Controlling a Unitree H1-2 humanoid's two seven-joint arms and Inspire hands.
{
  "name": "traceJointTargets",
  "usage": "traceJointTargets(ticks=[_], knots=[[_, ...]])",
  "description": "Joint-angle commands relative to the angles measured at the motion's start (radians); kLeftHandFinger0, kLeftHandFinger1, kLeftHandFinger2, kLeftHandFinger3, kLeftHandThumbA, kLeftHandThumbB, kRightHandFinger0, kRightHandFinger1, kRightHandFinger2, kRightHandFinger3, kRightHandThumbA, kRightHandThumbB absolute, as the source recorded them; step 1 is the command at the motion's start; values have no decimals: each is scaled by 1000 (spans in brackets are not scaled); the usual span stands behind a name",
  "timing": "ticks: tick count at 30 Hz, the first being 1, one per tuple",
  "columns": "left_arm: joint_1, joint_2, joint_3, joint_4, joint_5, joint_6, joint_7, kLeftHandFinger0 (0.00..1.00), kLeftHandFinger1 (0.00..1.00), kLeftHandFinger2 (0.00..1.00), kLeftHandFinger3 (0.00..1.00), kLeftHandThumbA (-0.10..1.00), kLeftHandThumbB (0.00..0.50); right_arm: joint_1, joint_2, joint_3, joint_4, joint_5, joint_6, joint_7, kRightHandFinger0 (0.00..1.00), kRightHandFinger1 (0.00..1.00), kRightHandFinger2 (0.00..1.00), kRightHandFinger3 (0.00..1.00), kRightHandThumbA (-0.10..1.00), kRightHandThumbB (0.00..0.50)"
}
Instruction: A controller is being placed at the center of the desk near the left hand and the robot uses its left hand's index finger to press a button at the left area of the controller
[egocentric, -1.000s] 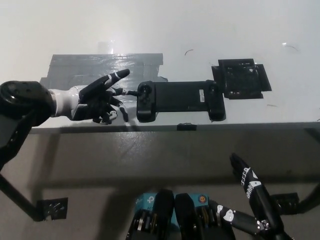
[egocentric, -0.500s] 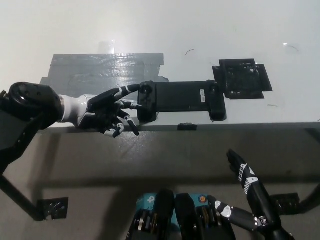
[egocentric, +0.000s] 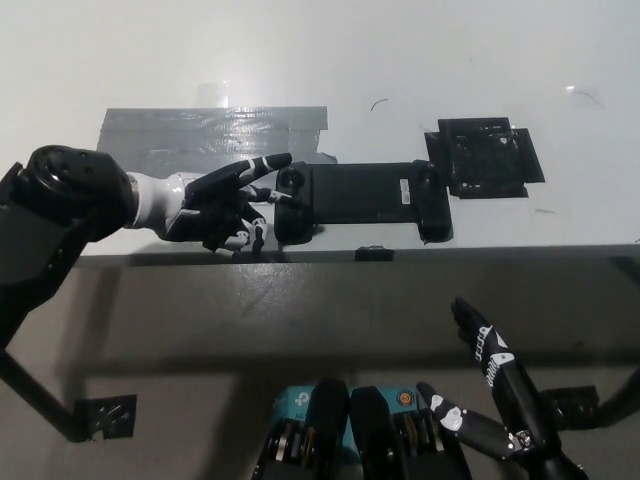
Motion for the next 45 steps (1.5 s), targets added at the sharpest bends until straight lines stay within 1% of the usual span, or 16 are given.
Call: traceJointTargets(ticks=[1,4,7,8,12,19,21,23,24,30,34,36,38,40,42,45], knots=[[-83,6,19,19,23,17,-9,0,0,287,1000,1000,442,-7,1,5,-27,-4,0,10,1000,1000,1000,1000,672,202],[-86,2,19,18,51,17,-5,0,1,284,1000,1000,447,-8,-1,5,-25,-1,-3,13,1000,1000,1000,1000,667,200],[-90,1,14,26,48,17,-6,0,41,329,1000,1000,452,-8,-1,7,-30,-4,2,14,1000,1000,1000,1000,664,199],[-94,-1,14,32,59,17,-6,0,40,330,1000,1000,464,-11,-1,9,-30,-2,7,17,1000,1000,1000,1000,652,196],[-96,-5,11,71,64,17,-5,0,2,301,1000,1000,460,-4,-1,15,-32,-6,9,22,1000,1000,1000,1000,649,192],[-119,-12,35,125,96,17,-6,0,0,287,1000,1000,463,-26,1,15,-28,-16,18,20,1000,1000,1000,1000,666,199],[-108,-9,34,106,101,17,0,1,0,177,1000,1000,458,-26,-2,15,-26,-16,14,21,1000,1000,1000,1000,665,193],[-89,-5,40,88,105,17,9,0,0,6,1000,1000,456,-26,-3,19,-26,-15,13,26,1000,1000,1000,1000,659,194],[-84,-1,42,82,108,17,10,0,0,0,1000,1000,458,-28,-1,21,-23,-15,13,26,1000,1000,1000,1000,657,196],[-76,-4,45,77,135,17,9,0,0,0,1000,1000,434,-41,4,24,-12,-12,13,26,1000,1000,1000,1000,659,199],[-73,-10,52,79,146,17,0,0,0,0,1000,1000,433,-43,5,26,-13,-9,15,27,1000,1000,1000,1000,657,201],[-74,-13,55,81,154,17,2,0,0,20,1000,1000,432,-47,5,28,-15,-9,21,28,1000,1000,1000,1000,654,200],[-71,-15,56,69,176,17,5,0,0,103,1000,1000,442,-49,6,28,-16,-11,22,25,1000,1000,1000,1000,648,201],[-73,-21,58,79,178,17,-1,0,0,112,1000,1000,447,-48,7,28,-19,-5,25,27,1000,1000,1000,1000,644,204],[-71,-24,64,84,183,17,-7,0,0,121,1000,1000,428,-48,5,29,-21,-5,23,29,1000,1000,1000,1000,630,202],[-66,-30,69,85,189,17,-10,0,0,126,1000,1000,434,-51,2,28,-23,-4,20,30,1000,1000,1000,1000,633,206]])
